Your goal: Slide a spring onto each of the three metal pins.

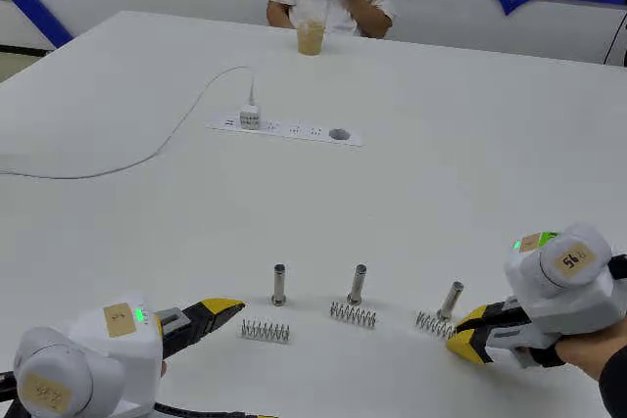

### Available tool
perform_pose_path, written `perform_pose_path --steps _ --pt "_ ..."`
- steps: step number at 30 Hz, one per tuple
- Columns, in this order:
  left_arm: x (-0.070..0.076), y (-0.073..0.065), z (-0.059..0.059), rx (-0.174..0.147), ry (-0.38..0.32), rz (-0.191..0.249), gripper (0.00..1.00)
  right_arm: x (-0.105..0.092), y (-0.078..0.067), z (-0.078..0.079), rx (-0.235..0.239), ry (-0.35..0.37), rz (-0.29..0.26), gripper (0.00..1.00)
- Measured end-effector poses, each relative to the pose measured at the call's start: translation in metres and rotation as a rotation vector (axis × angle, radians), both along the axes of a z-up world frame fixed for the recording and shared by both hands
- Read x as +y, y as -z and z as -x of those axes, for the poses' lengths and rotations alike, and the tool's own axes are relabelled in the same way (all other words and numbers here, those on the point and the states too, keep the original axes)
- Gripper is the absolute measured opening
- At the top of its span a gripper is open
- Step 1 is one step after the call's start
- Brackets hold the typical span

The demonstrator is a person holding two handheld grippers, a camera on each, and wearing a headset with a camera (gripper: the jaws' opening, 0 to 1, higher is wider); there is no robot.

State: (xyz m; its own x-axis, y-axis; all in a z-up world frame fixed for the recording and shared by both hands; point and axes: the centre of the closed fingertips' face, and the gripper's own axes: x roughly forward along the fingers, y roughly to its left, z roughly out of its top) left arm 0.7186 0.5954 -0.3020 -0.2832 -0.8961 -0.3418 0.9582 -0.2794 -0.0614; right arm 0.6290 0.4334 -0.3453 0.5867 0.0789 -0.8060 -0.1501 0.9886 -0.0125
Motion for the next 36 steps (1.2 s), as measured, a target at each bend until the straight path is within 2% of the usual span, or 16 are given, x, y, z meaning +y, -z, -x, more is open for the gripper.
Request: perform_pose_path --steps 10,21,36 --pt "-0.013 0.004 0.019 -0.016 0.074 -0.009 0.77 0.024 -0.008 0.003 -0.002 -0.062 0.003 0.11" --pt "-0.029 0.006 0.034 -0.037 0.152 -0.016 0.69 0.056 -0.018 -0.005 -0.014 -0.155 -0.005 0.11" --pt "-0.042 0.004 0.042 -0.049 0.203 -0.001 0.49 0.092 -0.028 -0.016 -0.013 -0.285 0.000 0.11"
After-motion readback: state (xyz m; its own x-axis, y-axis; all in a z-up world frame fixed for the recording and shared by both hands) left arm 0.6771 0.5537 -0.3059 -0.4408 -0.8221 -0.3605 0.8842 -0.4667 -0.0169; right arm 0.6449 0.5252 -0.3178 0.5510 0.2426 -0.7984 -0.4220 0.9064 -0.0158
